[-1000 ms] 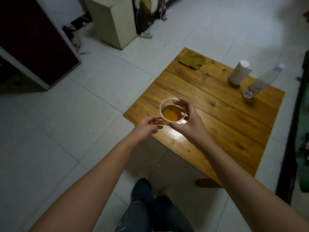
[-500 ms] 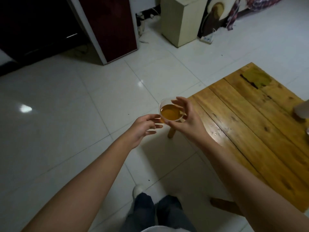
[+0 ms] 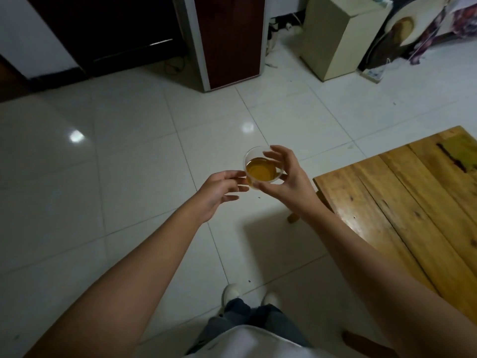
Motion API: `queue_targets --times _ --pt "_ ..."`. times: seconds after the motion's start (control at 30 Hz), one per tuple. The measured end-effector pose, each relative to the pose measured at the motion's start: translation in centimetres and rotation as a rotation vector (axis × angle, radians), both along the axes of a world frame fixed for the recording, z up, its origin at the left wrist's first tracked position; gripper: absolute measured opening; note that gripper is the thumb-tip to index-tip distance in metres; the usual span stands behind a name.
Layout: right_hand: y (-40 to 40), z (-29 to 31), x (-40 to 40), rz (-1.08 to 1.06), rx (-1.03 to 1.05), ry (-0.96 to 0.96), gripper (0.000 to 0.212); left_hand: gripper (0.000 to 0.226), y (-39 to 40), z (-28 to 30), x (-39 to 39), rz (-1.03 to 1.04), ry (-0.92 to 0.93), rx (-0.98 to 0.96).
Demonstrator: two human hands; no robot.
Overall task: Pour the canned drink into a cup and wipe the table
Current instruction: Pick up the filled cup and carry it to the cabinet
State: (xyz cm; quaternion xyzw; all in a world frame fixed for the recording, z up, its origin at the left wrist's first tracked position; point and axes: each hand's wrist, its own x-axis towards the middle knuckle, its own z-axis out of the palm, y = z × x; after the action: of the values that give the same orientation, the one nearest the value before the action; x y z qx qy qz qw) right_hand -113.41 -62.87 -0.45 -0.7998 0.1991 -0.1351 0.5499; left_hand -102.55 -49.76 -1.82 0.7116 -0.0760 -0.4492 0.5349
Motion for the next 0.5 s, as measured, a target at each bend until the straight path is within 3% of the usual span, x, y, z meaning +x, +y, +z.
queue_targets --times 0.27,0.5 --pt "-1.3 -0.6 3.8 -0.035 0.013 0.021 0.074 0.033 -1.4 -0.5 4.5 -0.032 0.002 0.001" --pt "-6.9 -0.7 8.5 -0.034 -0.016 0.029 0.076 0.032 -7.5 -0.7 9.7 -0.086 -0.029 0.003"
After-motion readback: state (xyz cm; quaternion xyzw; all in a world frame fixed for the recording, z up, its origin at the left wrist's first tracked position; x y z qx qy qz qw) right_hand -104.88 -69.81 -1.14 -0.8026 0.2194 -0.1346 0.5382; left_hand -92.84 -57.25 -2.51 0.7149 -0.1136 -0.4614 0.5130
